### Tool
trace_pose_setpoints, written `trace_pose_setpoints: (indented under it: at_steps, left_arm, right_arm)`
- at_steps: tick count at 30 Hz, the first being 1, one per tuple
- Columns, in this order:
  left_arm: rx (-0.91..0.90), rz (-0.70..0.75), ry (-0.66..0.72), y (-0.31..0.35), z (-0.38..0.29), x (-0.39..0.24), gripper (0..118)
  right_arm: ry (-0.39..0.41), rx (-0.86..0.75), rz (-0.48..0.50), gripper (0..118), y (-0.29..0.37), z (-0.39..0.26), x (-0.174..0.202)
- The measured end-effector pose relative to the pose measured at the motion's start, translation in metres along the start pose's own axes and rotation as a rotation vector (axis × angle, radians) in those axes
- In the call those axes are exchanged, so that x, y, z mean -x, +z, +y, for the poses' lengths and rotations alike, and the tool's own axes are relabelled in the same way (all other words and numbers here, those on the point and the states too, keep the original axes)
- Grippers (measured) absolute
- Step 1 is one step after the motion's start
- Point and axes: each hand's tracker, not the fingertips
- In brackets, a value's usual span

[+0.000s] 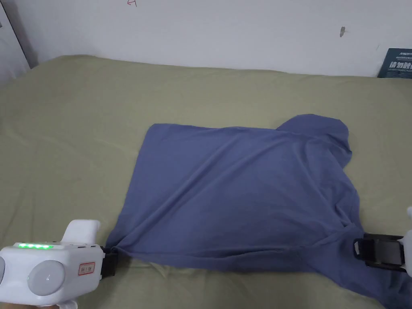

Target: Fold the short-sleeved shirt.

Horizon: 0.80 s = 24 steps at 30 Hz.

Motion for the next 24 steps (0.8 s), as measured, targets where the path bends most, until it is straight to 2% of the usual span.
trace_pose_setpoints:
  at_steps: [4,13,14,15,17,18,20,21,24]
  left_arm:
    - [0.003,-0.006,0.006,-0.002,-0.001,0.002,5]
    - [0.005,-0.011,0.018,0.0,0.0,0.0,5]
    - [0.003,-0.01,0.019,0.0,0.0,0.0,5]
    - [0.003,-0.01,0.018,0.0,0.0,0.0,5]
    - [0.004,-0.012,0.018,0.0,-0.001,0.001,5]
    - [0.003,-0.011,0.017,0.0,-0.001,0.0,5]
    - [0.002,-0.011,0.013,0.001,-0.001,0.0,5]
    - [0.004,-0.012,0.013,0.002,0.0,0.0,5]
    - [0.002,-0.012,0.011,0.004,0.0,0.001,5]
  right_arm:
    - [-0.037,0.066,0.011,101,-0.006,-0.011,-0.006]
    - [-0.023,0.109,-0.037,98,-0.023,-0.028,-0.003]
    - [0.009,0.111,-0.044,84,-0.024,-0.028,-0.001]
    - [0.027,0.112,-0.052,64,-0.024,-0.027,0.0]
    - [0.037,0.111,-0.002,17,-0.027,-0.027,0.001]
    - [0.032,0.099,0.002,14,-0.026,-0.028,0.005]
    - [0.08,0.102,-0.052,12,-0.026,-0.027,0.014]
    - [0.091,0.101,-0.05,11,-0.027,-0.027,0.017]
    - [0.088,0.104,-0.055,11,-0.024,-0.024,0.018]
